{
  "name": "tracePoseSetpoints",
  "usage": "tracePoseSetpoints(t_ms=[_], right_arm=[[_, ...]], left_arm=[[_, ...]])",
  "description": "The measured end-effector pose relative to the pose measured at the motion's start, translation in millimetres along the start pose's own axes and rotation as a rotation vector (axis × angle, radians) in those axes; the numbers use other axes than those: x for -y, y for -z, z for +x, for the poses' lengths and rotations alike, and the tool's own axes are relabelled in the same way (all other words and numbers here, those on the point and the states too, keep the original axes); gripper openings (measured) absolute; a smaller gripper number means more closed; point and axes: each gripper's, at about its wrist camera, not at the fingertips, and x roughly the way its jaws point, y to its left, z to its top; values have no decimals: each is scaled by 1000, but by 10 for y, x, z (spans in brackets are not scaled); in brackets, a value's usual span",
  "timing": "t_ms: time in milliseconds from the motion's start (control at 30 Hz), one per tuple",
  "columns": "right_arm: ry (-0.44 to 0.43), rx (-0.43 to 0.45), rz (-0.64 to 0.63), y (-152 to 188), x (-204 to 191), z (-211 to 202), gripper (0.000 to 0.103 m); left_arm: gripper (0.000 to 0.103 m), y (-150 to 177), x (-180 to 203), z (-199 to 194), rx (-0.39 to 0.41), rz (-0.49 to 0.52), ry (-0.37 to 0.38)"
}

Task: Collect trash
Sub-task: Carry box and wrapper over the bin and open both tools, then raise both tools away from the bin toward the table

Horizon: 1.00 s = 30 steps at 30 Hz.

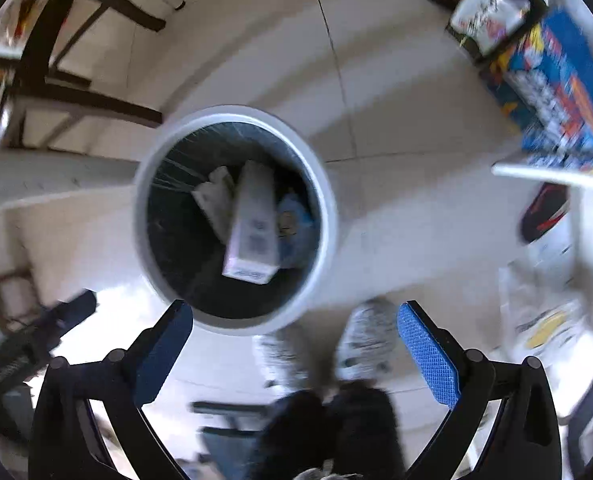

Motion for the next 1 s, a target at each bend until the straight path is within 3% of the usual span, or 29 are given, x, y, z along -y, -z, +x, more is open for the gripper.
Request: tracePoseSetpoints(t_ms=[233, 433, 667, 1000], right_arm=[[51, 14, -28, 178, -48, -261, 103], [91, 46, -53, 366, -95, -741, 103], [88, 91, -72, 616, -156, -1490, 103], [47, 156, -69, 1076, -302, -2932, 103]], left_arm=[[98, 233, 87, -269, 6, 15, -16], [98, 407, 182, -643, 26, 17, -12], [98, 646, 188, -1265, 42, 14, 7], [98, 1091, 168, -2551, 97, 49, 6]])
